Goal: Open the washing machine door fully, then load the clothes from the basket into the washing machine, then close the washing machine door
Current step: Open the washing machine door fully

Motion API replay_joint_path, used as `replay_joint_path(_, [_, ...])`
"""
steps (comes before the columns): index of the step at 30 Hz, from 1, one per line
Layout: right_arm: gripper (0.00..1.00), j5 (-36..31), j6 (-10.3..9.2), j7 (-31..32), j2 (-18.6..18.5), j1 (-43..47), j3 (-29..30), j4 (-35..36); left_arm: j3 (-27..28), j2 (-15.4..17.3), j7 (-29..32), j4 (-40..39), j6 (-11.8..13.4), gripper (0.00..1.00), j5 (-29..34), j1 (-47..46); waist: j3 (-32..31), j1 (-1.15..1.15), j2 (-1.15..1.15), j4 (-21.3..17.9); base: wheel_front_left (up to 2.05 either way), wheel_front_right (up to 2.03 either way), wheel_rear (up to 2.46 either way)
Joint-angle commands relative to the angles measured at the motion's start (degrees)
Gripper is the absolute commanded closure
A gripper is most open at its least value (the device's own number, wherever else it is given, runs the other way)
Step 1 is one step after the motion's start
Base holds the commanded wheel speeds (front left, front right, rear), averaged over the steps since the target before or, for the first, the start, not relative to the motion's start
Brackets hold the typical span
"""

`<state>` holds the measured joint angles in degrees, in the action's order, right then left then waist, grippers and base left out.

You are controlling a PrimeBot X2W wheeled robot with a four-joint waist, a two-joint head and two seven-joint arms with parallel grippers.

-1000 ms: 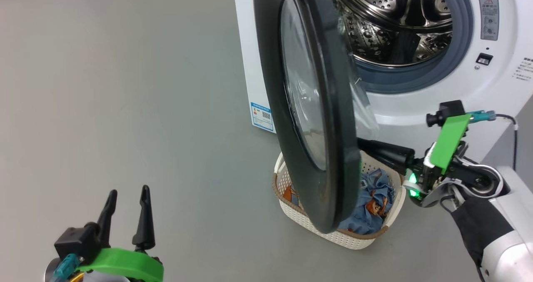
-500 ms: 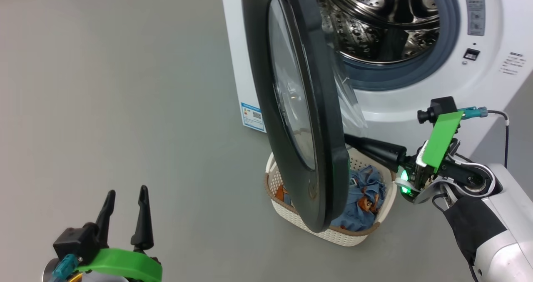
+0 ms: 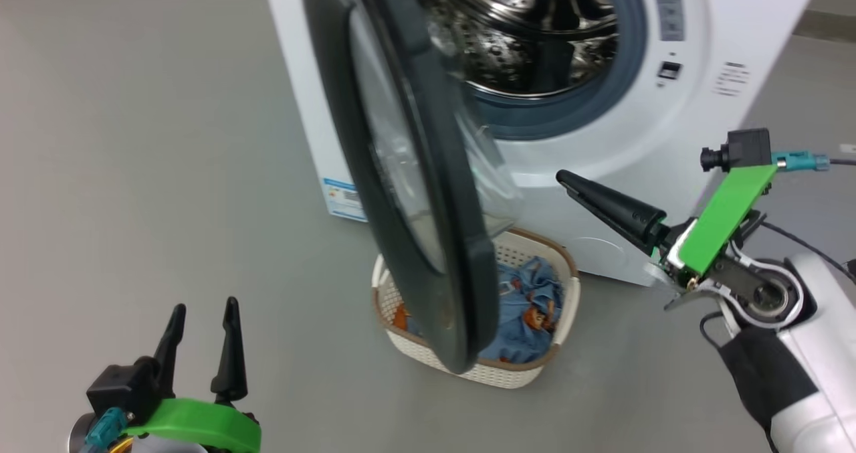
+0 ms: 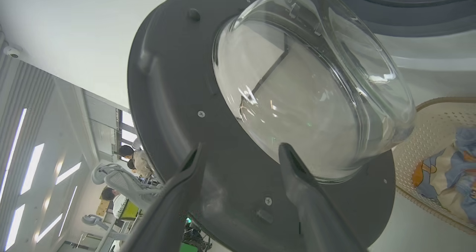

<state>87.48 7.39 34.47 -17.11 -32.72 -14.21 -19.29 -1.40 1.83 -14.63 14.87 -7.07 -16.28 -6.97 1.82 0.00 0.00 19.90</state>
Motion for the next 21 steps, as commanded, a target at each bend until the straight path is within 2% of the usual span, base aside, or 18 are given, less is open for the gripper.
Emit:
replay_joint_path(1, [0.00, -2.53, 0.10, -2.82, -0.51, 1.97, -0.94, 3.90, 1.68, 1.05, -0.37, -1.88, -0.08, 0.00, 0.18, -0.71, -0.30, 0.00, 0.00, -3.75, 0.00, 0.00, 0.00])
replay_joint_path(9, [0.00, -9.89, 0.10, -16.44, -1.69, 7.23, -2.51, 9.37, 2.33, 1.05, -0.37, -2.98, 0.43, 0.00, 0.67, 0.34, -1.34, 0.00, 0.00, -9.20, 0.00, 0.00, 0.00])
replay_joint_path(10, [0.00, -9.89, 0.10, -16.44, -1.69, 7.23, -2.51, 9.37, 2.33, 1.05, -0.37, -2.98, 0.43, 0.00, 0.67, 0.34, -1.34, 0.00, 0.00, -9.20, 0.00, 0.00, 0.00])
replay_joint_path(11, [0.00, -12.16, 0.10, -20.41, -2.42, 8.39, -3.13, 10.62, 2.61, 1.05, -0.37, -3.38, 0.62, 0.00, 0.60, 0.89, -1.44, 0.00, 0.00, -10.52, 0.00, 0.00, 0.00])
replay_joint_path(12, [0.00, -12.16, 0.10, -20.41, -2.42, 8.39, -3.13, 10.62, 2.61, 1.05, -0.37, -3.38, 0.62, 0.00, 0.60, 0.89, -1.44, 0.00, 0.00, -10.52, 0.00, 0.00, 0.00])
replay_joint_path(21, [0.00, -25.05, 0.10, -39.89, -5.96, 13.10, -5.87, 10.62, 3.60, 1.05, -0.37, -5.20, 1.27, 0.00, 0.49, 2.39, -1.46, 0.00, 0.00, -14.49, 0.00, 0.00, 0.00])
